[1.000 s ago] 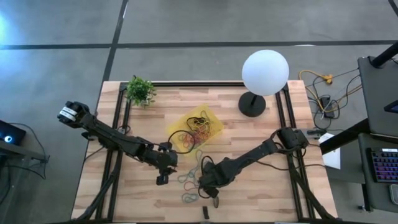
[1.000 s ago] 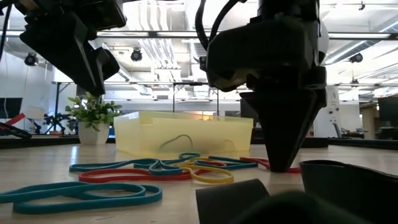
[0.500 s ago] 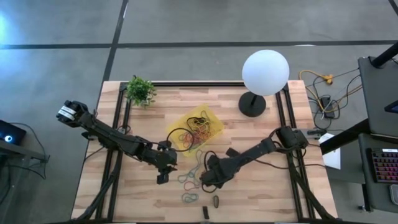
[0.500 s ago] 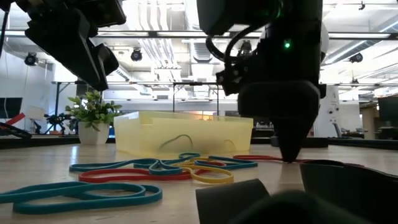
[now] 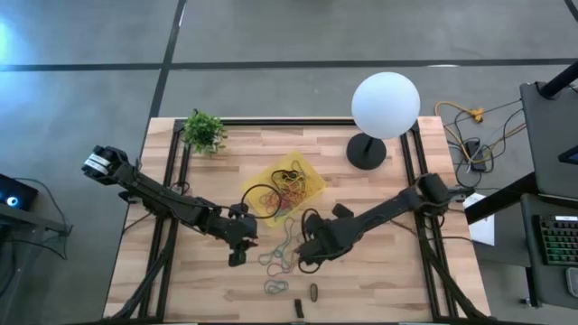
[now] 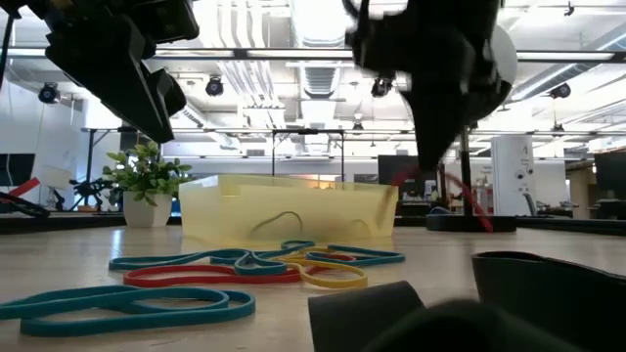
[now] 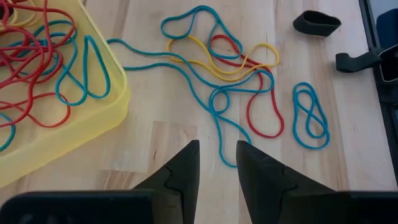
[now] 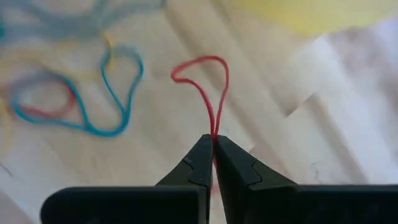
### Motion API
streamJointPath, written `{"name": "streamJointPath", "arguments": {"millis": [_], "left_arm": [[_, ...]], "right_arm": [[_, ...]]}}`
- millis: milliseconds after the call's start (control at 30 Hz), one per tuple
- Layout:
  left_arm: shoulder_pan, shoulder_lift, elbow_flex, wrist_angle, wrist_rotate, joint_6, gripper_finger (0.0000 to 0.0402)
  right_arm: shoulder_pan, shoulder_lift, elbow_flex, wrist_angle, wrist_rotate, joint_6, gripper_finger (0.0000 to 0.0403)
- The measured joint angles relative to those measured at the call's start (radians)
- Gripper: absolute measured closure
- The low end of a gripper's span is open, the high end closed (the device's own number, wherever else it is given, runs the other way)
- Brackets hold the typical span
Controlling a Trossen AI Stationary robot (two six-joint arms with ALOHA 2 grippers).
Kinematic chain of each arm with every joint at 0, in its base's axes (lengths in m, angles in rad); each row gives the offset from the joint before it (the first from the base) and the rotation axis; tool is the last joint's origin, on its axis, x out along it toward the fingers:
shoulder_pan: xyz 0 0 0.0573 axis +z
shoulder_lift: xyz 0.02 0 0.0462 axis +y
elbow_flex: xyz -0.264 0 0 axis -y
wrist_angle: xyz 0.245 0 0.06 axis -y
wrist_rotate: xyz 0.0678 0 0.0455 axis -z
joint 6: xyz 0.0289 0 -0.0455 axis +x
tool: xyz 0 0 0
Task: Pick and place rubber bands into bin
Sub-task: Put the red rubber band into the yellow bin
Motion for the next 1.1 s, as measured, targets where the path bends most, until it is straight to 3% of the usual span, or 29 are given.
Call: {"name": "streamJointPath", "arguments": {"millis": [267,533,767,1100], "left_arm": [[0.0,0.0,0.0,0.001,-0.003,0.0,0.0312],[0.0,0.0,0.0,0.03,-0.045,0.0,0.0312],[0.0,-0.003,0.0,0.097,-0.077,-0.002,0.0312],[-0.011,-0.099,0.009,0.11,-0.123,-0.03,0.0313]], "right_arm": [[0.0,-0.176,0.002,0.019,0.201,-0.015,0.0395],[-0.04,-0.269,0.003,0.134,0.349,-0.22,0.0395],[-0.15,-0.239,0.002,0.252,0.34,-0.427,0.0395],[-0.334,-0.145,-0.007,0.377,0.162,-0.591,0.0395]]}}
